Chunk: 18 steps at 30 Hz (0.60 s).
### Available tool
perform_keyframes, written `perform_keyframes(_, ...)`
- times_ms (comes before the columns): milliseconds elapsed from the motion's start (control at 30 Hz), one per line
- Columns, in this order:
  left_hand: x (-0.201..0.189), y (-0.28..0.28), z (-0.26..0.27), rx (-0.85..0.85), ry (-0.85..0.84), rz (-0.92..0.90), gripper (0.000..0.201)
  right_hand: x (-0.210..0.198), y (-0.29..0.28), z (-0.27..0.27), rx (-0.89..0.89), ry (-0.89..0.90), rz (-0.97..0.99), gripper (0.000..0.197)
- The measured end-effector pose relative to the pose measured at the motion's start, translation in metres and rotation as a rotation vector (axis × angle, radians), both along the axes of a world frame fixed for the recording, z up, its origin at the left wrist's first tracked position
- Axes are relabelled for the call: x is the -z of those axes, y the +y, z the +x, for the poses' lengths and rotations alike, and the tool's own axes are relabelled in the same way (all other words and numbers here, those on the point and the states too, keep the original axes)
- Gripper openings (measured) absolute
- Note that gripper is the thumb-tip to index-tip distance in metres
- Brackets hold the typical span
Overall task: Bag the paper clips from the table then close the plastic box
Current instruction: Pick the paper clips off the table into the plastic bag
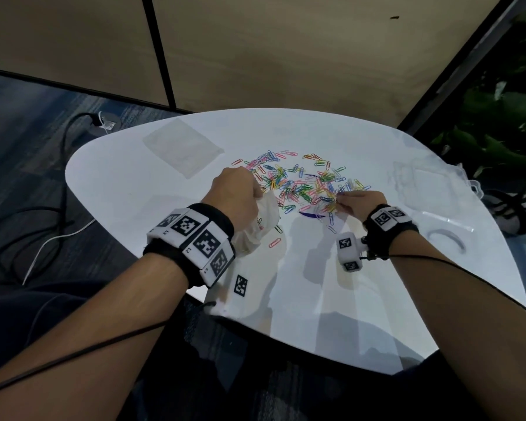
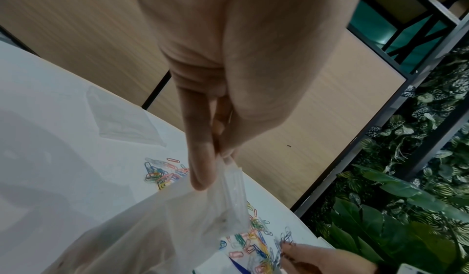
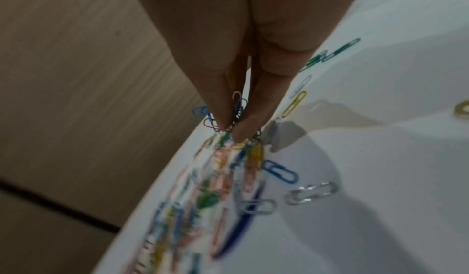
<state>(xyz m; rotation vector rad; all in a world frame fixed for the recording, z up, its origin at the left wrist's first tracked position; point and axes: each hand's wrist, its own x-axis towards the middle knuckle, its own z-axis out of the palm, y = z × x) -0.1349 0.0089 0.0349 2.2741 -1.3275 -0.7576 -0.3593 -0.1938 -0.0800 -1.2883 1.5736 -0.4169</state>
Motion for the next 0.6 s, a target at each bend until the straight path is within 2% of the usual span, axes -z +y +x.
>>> perform_keyframes(33, 0.000, -0.001, 0.000, 0.001, -0.006, 0.002, 0.034, -0.005, 0.002, 0.001, 0.088, -0.182, 0.058, 0.015)
perform_keyframes(100, -0.001, -0.002, -0.002, 0.004, 0.003, 0.005, 0.034, -0.025, 0.012, 0.009, 0.141, -0.468, 0.157, 0.015)
perform_keyframes(167, -0.003, -0.002, -0.005, 0.004, 0.023, 0.006, 0.034, -0.046, 0.027, 0.022, 0.048, -0.625, 0.258, 0.014)
perform_keyframes(267, -0.003, -0.003, -0.009, -0.002, 0.030, -0.001, 0.033, -0.068, 0.058, 0.044, -0.132, -0.707, 0.360, 0.014)
perform_keyframes(400, -0.001, -0.004, -0.012, -0.027, 0.054, -0.021, 0.029, -0.075, 0.103, 0.073, -0.256, -0.616, 0.319, 0.006)
perform_keyframes(433, 0.000, -0.004, -0.013, -0.033, 0.057, -0.026, 0.028, -0.073, 0.111, 0.079, -0.268, -0.541, 0.251, 0.005)
perform_keyframes(533, 0.000, -0.005, -0.013, -0.030, 0.067, -0.032, 0.024, -0.063, 0.121, 0.089, -0.357, -0.201, -0.110, 0.022)
perform_keyframes(600, 0.001, -0.005, -0.010, -0.025, 0.058, -0.032, 0.021, -0.064, 0.127, 0.094, -0.420, -0.088, -0.276, 0.017)
